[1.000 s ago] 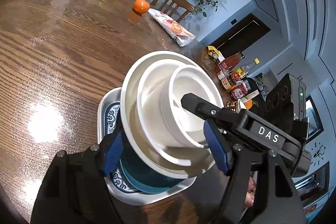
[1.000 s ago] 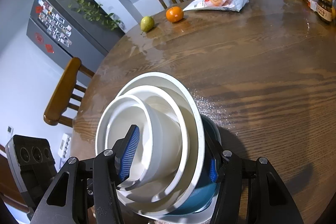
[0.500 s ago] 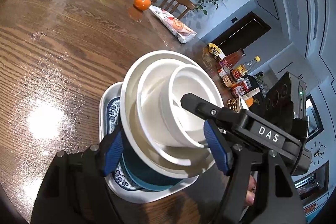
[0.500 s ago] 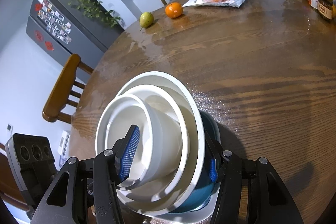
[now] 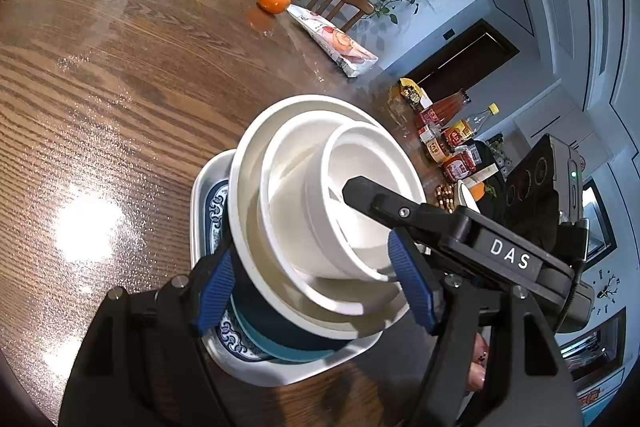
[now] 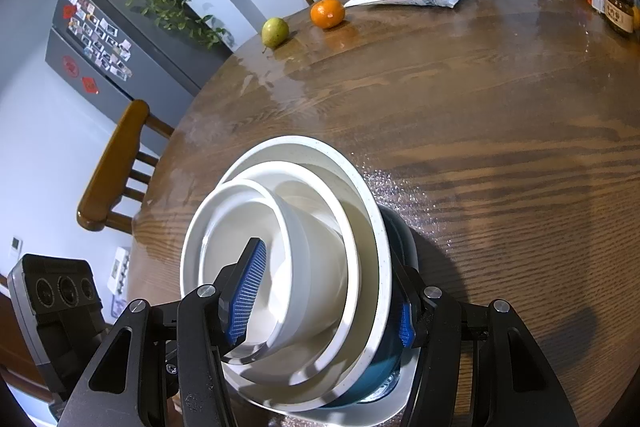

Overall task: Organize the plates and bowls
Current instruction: 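Set the bowl stack onto the teal plate and open both tools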

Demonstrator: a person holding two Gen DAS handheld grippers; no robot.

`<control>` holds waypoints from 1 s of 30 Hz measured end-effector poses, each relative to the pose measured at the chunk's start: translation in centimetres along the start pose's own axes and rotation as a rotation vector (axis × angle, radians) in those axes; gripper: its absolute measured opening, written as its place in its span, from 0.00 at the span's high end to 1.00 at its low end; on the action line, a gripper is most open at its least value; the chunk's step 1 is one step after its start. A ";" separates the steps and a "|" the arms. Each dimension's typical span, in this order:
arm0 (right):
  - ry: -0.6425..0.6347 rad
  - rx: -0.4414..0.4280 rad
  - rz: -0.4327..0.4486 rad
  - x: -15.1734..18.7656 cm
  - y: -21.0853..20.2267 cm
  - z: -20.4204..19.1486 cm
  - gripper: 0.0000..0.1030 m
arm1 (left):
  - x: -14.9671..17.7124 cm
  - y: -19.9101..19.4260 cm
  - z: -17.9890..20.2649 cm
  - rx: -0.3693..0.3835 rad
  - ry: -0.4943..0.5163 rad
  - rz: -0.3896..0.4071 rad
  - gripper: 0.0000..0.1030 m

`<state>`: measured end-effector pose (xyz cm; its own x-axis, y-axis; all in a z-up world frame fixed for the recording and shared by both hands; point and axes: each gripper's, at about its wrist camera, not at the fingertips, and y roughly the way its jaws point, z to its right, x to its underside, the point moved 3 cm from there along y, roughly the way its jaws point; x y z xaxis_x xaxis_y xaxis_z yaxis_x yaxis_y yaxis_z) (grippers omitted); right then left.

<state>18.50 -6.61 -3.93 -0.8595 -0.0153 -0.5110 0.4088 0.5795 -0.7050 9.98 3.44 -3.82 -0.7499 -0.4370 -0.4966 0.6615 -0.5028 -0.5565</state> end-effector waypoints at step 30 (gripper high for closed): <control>-0.050 -0.018 -0.032 0.4 -0.5 0.0 0.30 | 1.1 -1.6 1.8 -0.152 0.132 0.101 0.15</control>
<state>18.00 -6.95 -3.77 -0.8555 -0.0744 -0.5125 0.3752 0.5929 -0.7125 8.07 2.44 -2.29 -0.6790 -0.3727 -0.6325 0.7341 -0.3384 -0.5886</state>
